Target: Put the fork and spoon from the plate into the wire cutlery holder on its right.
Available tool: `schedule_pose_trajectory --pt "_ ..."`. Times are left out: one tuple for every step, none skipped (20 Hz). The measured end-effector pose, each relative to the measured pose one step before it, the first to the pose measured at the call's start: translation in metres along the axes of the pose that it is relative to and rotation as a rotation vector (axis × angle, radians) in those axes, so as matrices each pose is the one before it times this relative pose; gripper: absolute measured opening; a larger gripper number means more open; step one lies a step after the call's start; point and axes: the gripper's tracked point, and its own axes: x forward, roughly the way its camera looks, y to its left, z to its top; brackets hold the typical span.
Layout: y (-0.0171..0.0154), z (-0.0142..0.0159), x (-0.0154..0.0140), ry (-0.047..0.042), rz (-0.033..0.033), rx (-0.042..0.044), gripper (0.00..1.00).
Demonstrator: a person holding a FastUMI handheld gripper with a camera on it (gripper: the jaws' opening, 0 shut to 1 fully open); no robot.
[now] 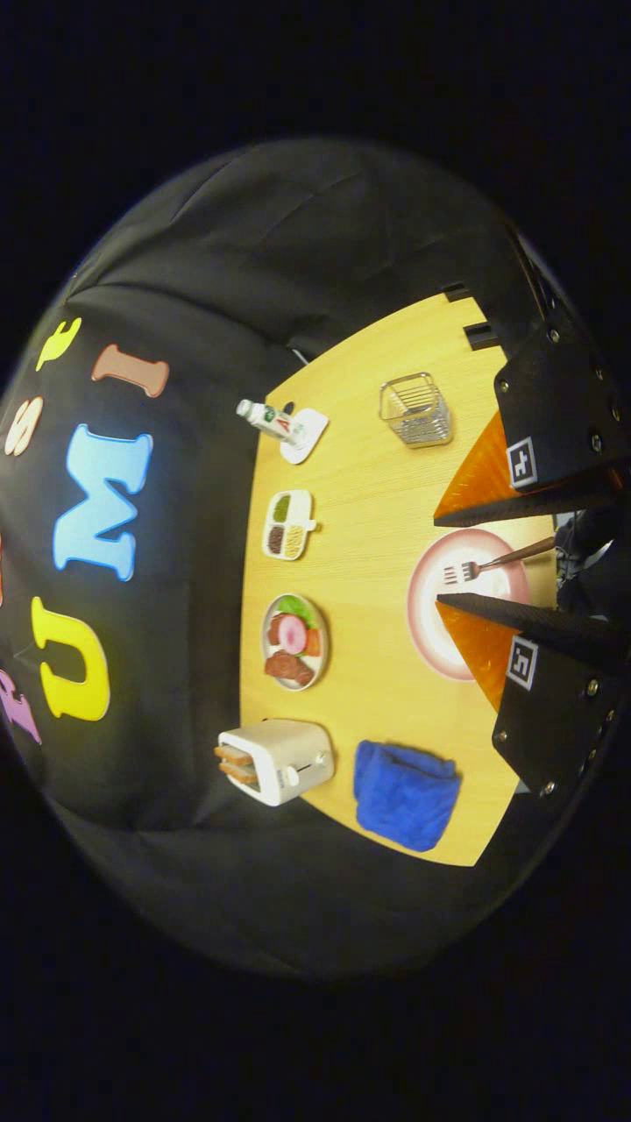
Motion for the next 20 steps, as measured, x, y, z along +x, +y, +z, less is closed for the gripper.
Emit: schedule_pose_trajectory --pt "-0.0015 -0.01355 0.00746 0.04683 -0.0077 0.00178 0.47" --pt "-0.0003 -0.01176 0.00567 0.04576 -0.00174 0.00227 0.47" --pt "-0.0012 -0.01023 0.00794 0.04168 -0.00979 0.00151 0.47" --pt "-0.00001 -0.01132 0.00753 0.04727 -0.00275 -0.00632 0.47" --pt "-0.00033 -0.00909 0.0081 0.03835 -0.00821 -0.00912 0.47" --pt "0.00043 -0.00736 0.00812 0.03731 -0.00321 -0.01117 0.47" --pt "0.00077 -0.00772 0.00676 0.03529 -0.00241 -0.01595 0.47" --pt "-0.00177 -0.00749 0.00706 0.04445 -0.01051 -0.01847 0.47" --pt "-0.0019 -0.00815 0.0085 0.04183 -0.01088 -0.02344 0.47" --pt "-0.00086 -0.00759 0.00593 0.04393 -0.00702 -0.02274 0.47" --pt "0.00156 -0.00653 0.00589 0.03665 0.00413 -0.02219 0.47" --pt "0.00243 -0.0055 0.0059 0.0308 0.00829 -0.01878 0.47" --pt "0.00167 -0.00538 0.00521 0.03246 0.00734 -0.01529 0.47" --pt "0.00096 -0.00486 0.00424 0.03076 0.00417 -0.01491 0.47" --pt "0.00031 -0.00376 0.00629 0.02061 0.00251 -0.00837 0.47" --pt "0.00166 -0.00122 0.00427 0.01078 0.01125 -0.00511 0.47" --pt "0.00251 -0.00049 0.0056 0.0068 0.01057 -0.00128 0.47" --pt "0.00031 -0.00045 0.00459 0.00716 0.00556 -0.00191 0.47" --pt "-0.00015 0.0001 0.00466 0.00582 0.00273 -0.00524 0.47" --pt "-0.00064 0.00071 0.00368 0.00858 0.00094 -0.00756 0.47"
